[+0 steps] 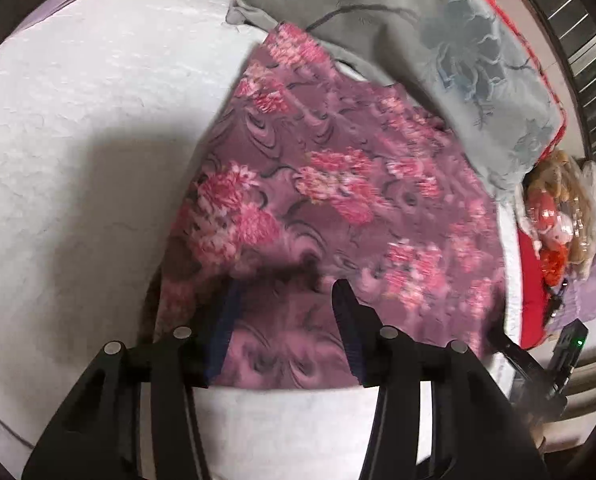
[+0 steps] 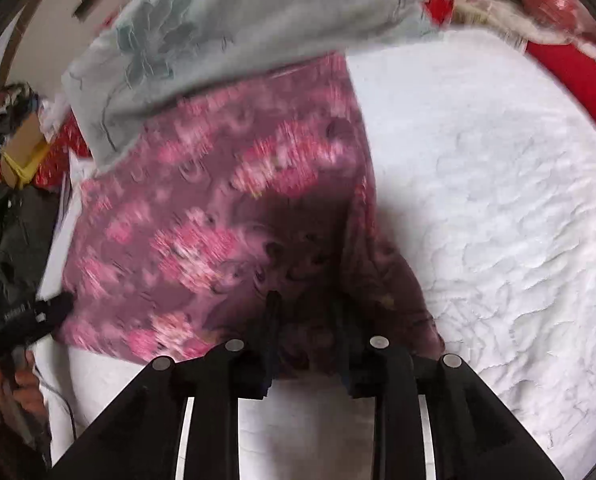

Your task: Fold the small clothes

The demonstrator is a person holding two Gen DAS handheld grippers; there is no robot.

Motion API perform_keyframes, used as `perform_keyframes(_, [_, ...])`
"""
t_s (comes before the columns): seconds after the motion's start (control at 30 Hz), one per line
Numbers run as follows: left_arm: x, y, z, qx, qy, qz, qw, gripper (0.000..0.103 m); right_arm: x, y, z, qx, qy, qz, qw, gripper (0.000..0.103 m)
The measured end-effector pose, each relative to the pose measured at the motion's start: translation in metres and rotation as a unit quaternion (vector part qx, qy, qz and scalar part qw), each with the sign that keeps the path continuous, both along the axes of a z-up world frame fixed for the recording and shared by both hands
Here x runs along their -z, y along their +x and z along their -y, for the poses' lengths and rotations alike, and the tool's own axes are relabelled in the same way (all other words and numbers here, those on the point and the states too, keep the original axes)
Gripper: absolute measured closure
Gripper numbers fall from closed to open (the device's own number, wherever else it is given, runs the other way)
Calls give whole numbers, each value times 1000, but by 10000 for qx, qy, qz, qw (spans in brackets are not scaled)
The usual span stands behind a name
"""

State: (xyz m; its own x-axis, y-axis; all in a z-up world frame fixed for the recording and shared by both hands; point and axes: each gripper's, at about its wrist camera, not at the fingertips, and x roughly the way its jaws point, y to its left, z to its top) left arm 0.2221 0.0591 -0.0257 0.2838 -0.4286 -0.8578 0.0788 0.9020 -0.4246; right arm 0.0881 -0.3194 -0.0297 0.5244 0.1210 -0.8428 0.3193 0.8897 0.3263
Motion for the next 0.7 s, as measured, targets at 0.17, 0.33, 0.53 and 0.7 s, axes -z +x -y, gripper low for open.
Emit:
perform_keyframes(0.17, [1, -10, 7, 27, 549, 46, 9985, 50, -14, -3, -14, -81, -247, -157, 9995, 40])
perform_keyframes(0.33, [9, -21, 33, 333, 1305, 304, 9904, 38, 8, 10, -31, -167, -516, -618, 9966, 34])
perform_keyframes(0.53, [12, -26, 48, 377, 1643, 408, 9848, 31, 20, 20, -67, -826, -1260, -1005, 9835, 2])
perform_keyframes(0.7, [13, -27, 45, 347, 1590, 396, 9859, 31, 25, 23, -69, -712, -1276, -1148, 9826, 0])
